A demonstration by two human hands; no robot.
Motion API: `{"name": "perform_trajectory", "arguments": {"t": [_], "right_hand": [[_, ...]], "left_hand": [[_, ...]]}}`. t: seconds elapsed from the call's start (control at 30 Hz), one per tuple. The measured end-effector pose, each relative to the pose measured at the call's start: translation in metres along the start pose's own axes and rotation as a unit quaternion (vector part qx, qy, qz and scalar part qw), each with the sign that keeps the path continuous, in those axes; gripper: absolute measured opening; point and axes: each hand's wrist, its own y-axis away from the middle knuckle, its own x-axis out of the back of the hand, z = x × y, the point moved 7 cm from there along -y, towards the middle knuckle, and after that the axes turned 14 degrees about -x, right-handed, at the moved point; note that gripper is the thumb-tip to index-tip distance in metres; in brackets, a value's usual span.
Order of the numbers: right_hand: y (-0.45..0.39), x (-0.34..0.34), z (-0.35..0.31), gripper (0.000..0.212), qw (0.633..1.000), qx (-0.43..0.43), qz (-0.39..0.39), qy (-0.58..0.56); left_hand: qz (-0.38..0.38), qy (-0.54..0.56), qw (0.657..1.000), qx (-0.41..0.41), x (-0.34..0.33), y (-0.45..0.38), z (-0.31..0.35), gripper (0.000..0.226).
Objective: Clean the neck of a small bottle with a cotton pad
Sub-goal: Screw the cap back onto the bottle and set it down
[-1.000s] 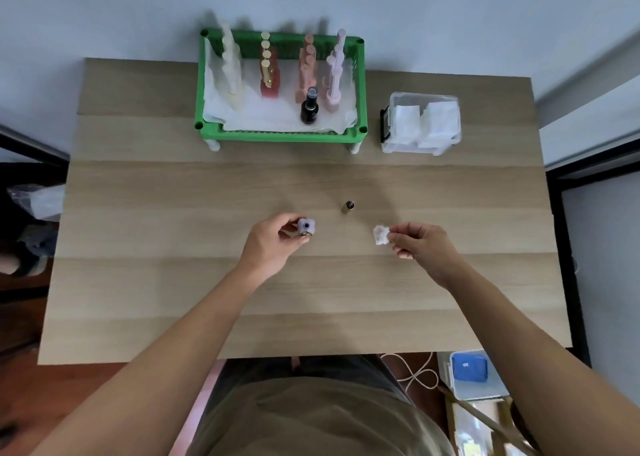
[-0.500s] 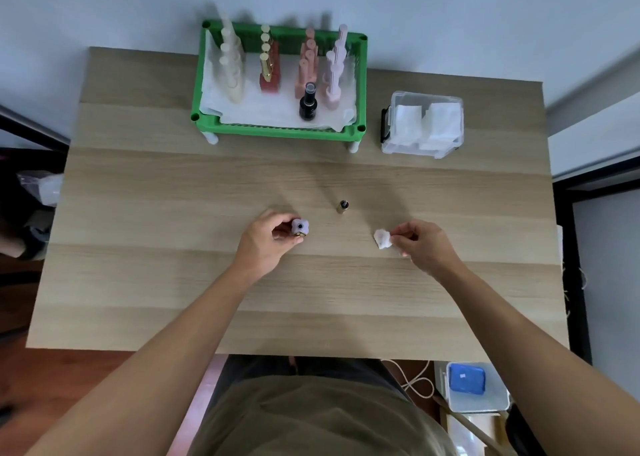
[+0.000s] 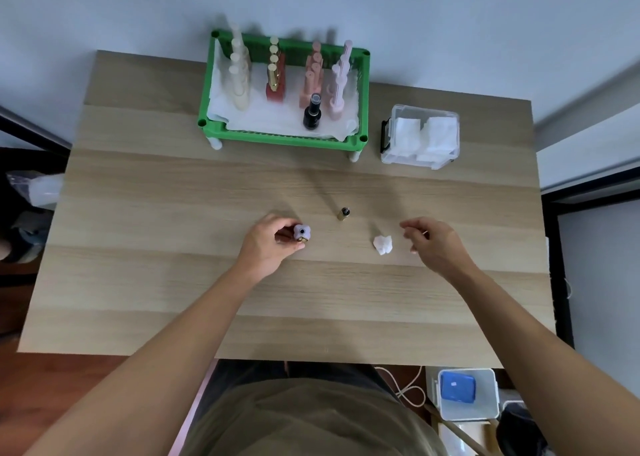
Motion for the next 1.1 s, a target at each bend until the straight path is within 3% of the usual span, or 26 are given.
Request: {"name": "perform_trajectory", "arguments": {"t": [0.13, 0.27, 0.47, 0.7, 0.9, 1.1], "right_hand": [[0.005, -0.007, -0.029, 0.017, 0.999, 0.047, 0.000, 0.027], [0.005, -0.030, -0.064, 0.035, 0.987, 0.132, -0.028, 0.088], [-0.005, -0.066, -0.090, 0.056, 0.975, 0.151, -0.077, 0.145], [-0.008, -0.079, -0.096, 0.044, 0.978, 0.149, -0.073, 0.128], [-0.009, -0.082, -0.098, 0.022, 0.981, 0.157, -0.042, 0.107], [-0.006, -0.078, -0.093, 0.020, 0.990, 0.129, -0.032, 0.051]], "left_hand": [[-0.005, 0.005, 1.000, 0.000, 0.000, -0.001, -0.001, 0.037], [-0.009, 0.023, 1.000, 0.002, -0.001, -0.002, -0.007, 0.037], [-0.007, 0.047, 0.999, 0.005, -0.003, -0.001, -0.015, 0.037], [-0.011, 0.051, 0.998, 0.017, -0.005, -0.002, -0.020, 0.039], [-0.006, 0.065, 0.998, 0.012, -0.006, -0.002, -0.022, 0.047], [0.001, 0.090, 0.996, 0.018, -0.006, -0.003, -0.022, 0.060]]}}
